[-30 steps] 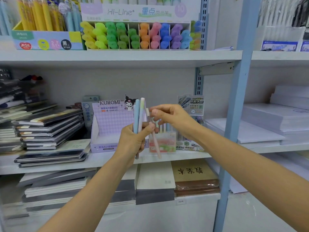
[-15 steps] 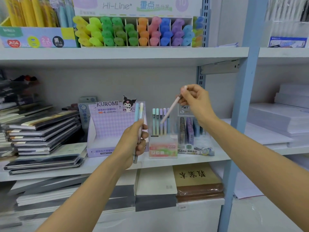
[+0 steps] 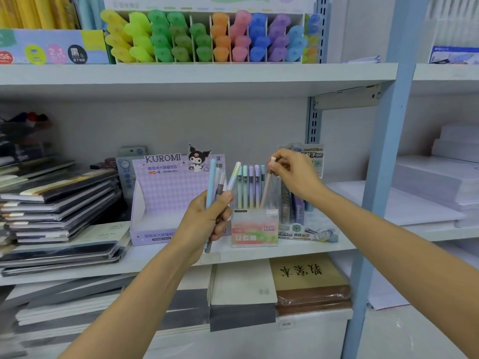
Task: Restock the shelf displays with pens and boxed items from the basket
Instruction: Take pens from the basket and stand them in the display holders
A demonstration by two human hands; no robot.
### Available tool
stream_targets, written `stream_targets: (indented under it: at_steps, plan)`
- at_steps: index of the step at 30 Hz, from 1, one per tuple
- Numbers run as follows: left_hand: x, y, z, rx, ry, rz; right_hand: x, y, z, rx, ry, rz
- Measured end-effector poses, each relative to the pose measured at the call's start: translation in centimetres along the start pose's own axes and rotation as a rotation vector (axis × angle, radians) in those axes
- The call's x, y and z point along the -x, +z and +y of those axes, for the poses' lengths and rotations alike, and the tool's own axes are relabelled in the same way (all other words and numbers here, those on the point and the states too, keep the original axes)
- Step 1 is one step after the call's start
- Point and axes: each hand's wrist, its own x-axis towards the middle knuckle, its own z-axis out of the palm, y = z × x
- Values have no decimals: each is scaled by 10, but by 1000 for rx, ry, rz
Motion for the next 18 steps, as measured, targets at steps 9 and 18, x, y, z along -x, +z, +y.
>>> stream_targets:
  at_steps: [9,18]
  plan:
    - [-1,-3,-7,-5,-23,-6,-1,5,-3,25,-28,16]
    - [-1,-2,-7,-3,-36,7,0,17,3,218,-55,63]
